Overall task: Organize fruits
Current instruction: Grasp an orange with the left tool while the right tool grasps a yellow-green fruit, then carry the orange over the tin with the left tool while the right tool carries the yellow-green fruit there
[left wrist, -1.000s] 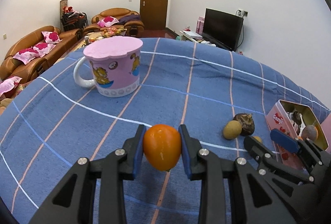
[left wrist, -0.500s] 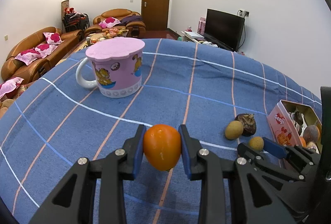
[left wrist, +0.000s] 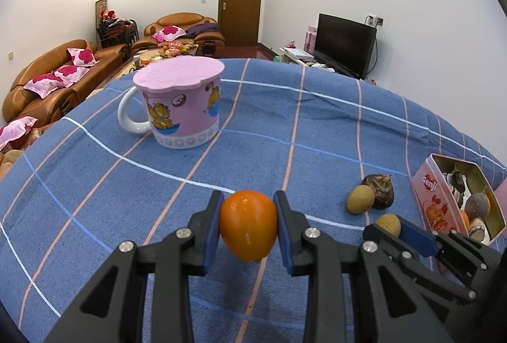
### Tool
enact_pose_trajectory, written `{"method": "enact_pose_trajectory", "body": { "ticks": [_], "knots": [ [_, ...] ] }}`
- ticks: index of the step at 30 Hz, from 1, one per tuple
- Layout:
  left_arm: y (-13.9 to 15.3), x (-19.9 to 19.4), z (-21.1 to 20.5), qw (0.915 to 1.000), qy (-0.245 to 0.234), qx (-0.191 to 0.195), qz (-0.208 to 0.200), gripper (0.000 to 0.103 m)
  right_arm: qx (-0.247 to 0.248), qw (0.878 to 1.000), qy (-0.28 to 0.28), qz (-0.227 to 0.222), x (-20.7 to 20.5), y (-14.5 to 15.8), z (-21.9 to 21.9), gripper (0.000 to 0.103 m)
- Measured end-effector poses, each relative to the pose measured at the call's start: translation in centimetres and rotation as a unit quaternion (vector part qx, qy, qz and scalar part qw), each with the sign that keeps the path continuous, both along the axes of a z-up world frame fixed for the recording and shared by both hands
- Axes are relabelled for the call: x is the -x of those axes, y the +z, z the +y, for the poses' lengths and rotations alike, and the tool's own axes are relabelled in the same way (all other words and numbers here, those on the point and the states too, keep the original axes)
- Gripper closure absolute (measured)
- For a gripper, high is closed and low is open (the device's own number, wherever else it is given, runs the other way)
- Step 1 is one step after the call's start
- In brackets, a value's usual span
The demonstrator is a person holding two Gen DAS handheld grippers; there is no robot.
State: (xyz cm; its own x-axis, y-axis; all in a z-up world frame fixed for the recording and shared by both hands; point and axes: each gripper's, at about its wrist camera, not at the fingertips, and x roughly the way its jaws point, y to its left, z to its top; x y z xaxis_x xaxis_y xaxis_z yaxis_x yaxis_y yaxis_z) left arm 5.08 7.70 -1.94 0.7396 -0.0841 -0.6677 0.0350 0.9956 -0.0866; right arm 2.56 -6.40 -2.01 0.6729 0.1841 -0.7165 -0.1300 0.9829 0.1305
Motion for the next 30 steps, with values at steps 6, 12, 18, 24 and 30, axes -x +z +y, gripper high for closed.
{"method": "enact_pose_trajectory", "body": {
  "ticks": [6, 12, 18, 24, 30],
  "knots": [
    [0.0, -0.1, 0.1, 1.0000, 0.000, 0.001, -0.001, 0.069, -0.029, 0.998, 0.027, -0.048, 1.6, 1.3, 0.6, 0.074],
    [0.3, 0.3, 0.1, 0.9998, 0.011, -0.002, -0.017, 0.069, 0.008, 0.995, 0.019, -0.095, 3.1, 2.2, 1.5, 0.074],
    [0.5, 0.5, 0.1, 0.9993, 0.014, -0.003, -0.033, 0.069, 0.032, 0.992, 0.014, -0.118, 4.1, 2.7, 1.8, 0.074],
    [0.8, 1.3, -0.4, 0.9984, 0.014, -0.015, -0.052, 0.069, 0.032, 0.992, 0.003, -0.120, 4.8, 2.8, 0.9, 0.074],
    [0.9, 2.2, -0.6, 0.9979, 0.016, -0.016, -0.060, 0.069, 0.033, 0.992, -0.003, -0.126, 6.0, 2.9, 0.2, 0.074]
  ]
}}
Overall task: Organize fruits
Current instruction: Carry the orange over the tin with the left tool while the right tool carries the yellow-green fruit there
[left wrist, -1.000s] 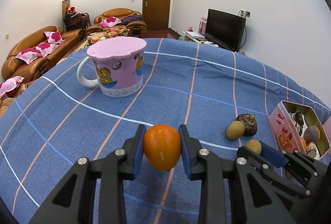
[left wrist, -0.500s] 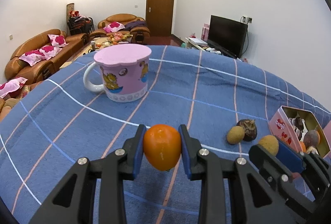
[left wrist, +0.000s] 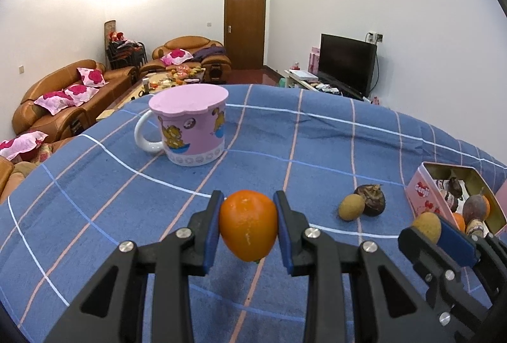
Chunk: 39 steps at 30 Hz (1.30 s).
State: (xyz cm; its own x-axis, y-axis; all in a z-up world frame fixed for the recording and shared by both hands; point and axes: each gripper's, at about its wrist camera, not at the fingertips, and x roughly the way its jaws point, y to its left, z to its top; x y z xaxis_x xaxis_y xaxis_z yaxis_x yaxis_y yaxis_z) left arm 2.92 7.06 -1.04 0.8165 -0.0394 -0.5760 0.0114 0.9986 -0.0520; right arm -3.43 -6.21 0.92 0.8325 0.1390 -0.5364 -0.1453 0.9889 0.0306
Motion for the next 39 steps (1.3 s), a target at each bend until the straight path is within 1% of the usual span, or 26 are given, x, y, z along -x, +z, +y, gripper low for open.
{"method": "enact_pose_trajectory", "body": {
  "ticks": [6, 12, 18, 26, 39],
  "knots": [
    [-0.1, 1.1, -0.4, 0.9999, -0.008, 0.010, 0.004, 0.069, -0.011, 1.000, -0.009, 0.005, 1.1, 0.0, -1.7, 0.074],
    [0.0, 2.1, -1.5, 0.9999, -0.015, 0.005, -0.004, 0.069, -0.019, 1.000, -0.020, 0.009, 1.8, -0.1, -3.2, 0.074],
    [0.2, 3.0, -2.7, 0.9996, -0.025, -0.005, -0.012, 0.069, -0.010, 1.000, -0.024, -0.001, 2.6, 0.1, -3.6, 0.074],
    [0.6, 3.8, -5.9, 0.9984, -0.050, -0.019, -0.020, 0.069, -0.007, 0.999, -0.035, -0.004, 3.3, 0.1, -5.1, 0.074],
    [0.9, 5.3, -11.4, 0.9945, -0.093, -0.039, -0.029, 0.069, -0.004, 0.998, -0.067, -0.012, 4.7, 0.3, -9.6, 0.074]
  ]
}}
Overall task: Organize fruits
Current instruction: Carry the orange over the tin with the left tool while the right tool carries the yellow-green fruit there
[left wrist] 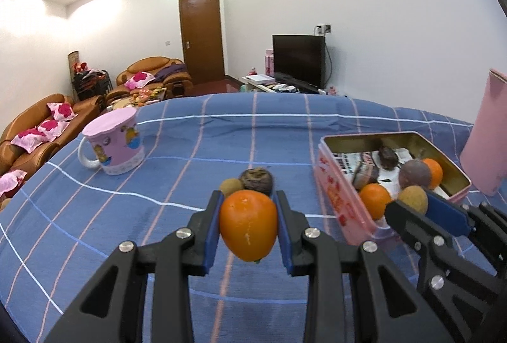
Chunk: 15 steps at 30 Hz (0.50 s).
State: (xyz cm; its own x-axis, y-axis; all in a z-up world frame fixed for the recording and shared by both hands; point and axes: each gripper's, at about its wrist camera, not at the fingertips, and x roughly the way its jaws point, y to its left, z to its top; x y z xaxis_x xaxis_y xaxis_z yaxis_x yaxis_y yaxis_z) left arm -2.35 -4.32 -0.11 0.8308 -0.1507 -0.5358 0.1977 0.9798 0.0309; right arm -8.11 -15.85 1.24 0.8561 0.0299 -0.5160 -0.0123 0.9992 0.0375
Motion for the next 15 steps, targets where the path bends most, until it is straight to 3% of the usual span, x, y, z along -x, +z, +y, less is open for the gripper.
{"method": "enact_pose_trajectory", "body": {
  "ticks": [15],
  "knots": [
    [0.4, 1.3, -4.3, 0.9993, -0.035, -0.009, -0.008, 0.069, 0.013, 0.999, -0.033, -0.009, 1.4, 0.2, -3.9, 0.074]
  ]
}}
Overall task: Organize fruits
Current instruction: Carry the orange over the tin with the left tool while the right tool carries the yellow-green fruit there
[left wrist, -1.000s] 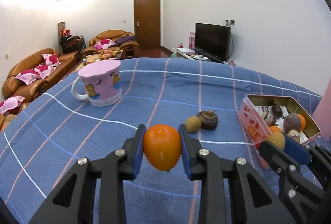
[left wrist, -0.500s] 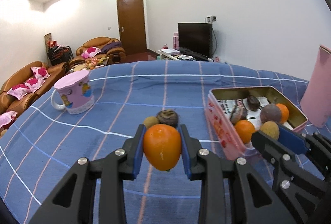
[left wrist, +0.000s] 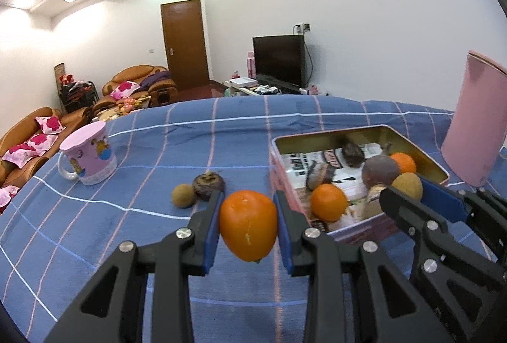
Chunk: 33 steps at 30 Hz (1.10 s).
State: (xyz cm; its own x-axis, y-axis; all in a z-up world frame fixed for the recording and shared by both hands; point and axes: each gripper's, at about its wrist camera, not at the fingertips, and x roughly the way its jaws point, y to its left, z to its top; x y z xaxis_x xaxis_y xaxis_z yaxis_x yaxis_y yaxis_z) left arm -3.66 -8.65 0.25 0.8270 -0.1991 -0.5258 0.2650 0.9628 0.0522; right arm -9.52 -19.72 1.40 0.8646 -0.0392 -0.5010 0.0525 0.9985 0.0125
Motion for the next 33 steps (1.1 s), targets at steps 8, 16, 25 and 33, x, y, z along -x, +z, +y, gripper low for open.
{"method": "enact_pose_trajectory", "body": {
  "ticks": [8, 16, 25, 33],
  "knots": [
    [0.1, 0.3, -2.5, 0.9998, -0.020, -0.001, 0.000, 0.069, 0.001, 1.000, -0.024, 0.000, 0.5, 0.1, -2.2, 0.074],
    [0.1, 0.4, -5.0, 0.9990, -0.045, -0.003, -0.001, 0.069, 0.006, 0.999, -0.049, -0.004, 1.1, 0.2, -4.4, 0.074],
    [0.2, 0.6, -7.4, 0.9980, -0.063, -0.008, -0.001, 0.069, 0.011, 0.996, -0.083, -0.008, 1.4, 0.4, -6.8, 0.074],
    [0.1, -0.2, -9.1, 0.9974, -0.072, -0.002, 0.007, 0.069, 0.029, 0.994, -0.107, -0.019, 1.4, 0.6, -7.8, 0.073]
  ]
}}
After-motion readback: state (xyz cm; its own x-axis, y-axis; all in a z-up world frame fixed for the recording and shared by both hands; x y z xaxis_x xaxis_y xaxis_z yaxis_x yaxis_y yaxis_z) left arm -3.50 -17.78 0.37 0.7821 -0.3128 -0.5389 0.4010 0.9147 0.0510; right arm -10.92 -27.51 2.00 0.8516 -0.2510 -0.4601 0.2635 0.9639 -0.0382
